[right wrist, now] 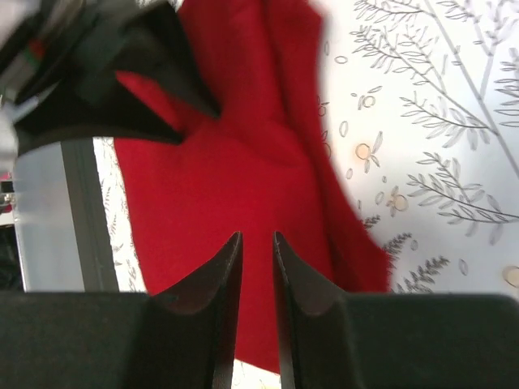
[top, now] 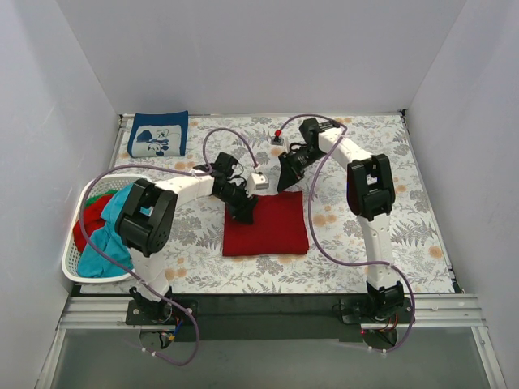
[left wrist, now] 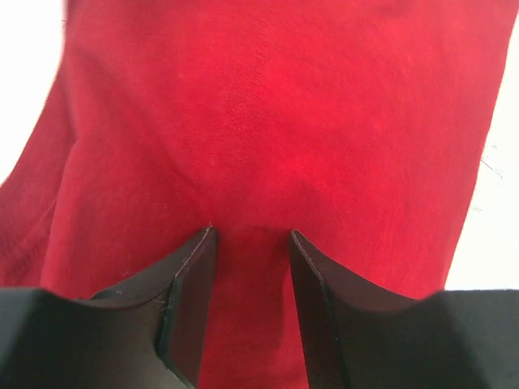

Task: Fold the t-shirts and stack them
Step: Fold the tshirt

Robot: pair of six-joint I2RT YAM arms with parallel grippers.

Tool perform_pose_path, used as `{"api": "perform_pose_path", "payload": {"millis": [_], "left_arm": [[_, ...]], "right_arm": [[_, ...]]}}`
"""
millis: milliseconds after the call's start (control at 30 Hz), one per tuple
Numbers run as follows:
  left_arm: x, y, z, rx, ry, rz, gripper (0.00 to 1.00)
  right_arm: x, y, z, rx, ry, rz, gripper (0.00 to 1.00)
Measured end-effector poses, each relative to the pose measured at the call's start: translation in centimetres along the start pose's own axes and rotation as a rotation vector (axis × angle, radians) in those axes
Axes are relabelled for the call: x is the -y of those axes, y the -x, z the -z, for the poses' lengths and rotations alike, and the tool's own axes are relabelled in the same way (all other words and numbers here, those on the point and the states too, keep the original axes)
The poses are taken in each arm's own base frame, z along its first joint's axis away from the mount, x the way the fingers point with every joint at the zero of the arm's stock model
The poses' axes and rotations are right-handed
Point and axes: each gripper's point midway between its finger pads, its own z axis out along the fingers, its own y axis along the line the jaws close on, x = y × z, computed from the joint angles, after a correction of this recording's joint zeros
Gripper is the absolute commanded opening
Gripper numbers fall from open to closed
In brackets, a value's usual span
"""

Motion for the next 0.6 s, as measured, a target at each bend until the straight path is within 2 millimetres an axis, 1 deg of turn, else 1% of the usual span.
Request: {"api": "perform_pose_path", "payload": {"millis": [133,233,333,433,500,567,600], "left_arm": [[3.6,-1.2,-0.6,-0.037,-0.033,-0.061,0.39],[5.9,-2.1,-0.8,-0.061,-0.065,-0.088,0.40],[7.1,-2.6,-0.6,-0.080,-0.084,-0.088,0.40],[7.7,-2.7,-0.2,-0.099,-0.098,-0.069,0.41],[7.8,-2.1,0.2,-0.099,-0.100,-0.058,0.41],[7.5,-0.2,0.7,-0.074,-0.089,-0.060,0.41],[7.1,1.0,0.9,-0.054,-0.078,-0.064,0.42]], "right_arm": [[0.0,0.5,1.5,0.033,-0.026,0.007,0.27],[-1.1,0.5,3.0,0.055,-0.043,0.016,0.27],[-2.2,0.3,4.1,0.068,-0.054,0.024,0.27],[-2.6,0.0,4.1,0.065,-0.051,0.027,0.27],[-2.5,-0.4,3.9,0.058,-0.046,0.023,0.27],[-2.4,-0.8,3.6,0.051,-0.041,0.020,0.26],[-2.2,-0.9,3.4,0.047,-0.038,0.017,0.26]]}}
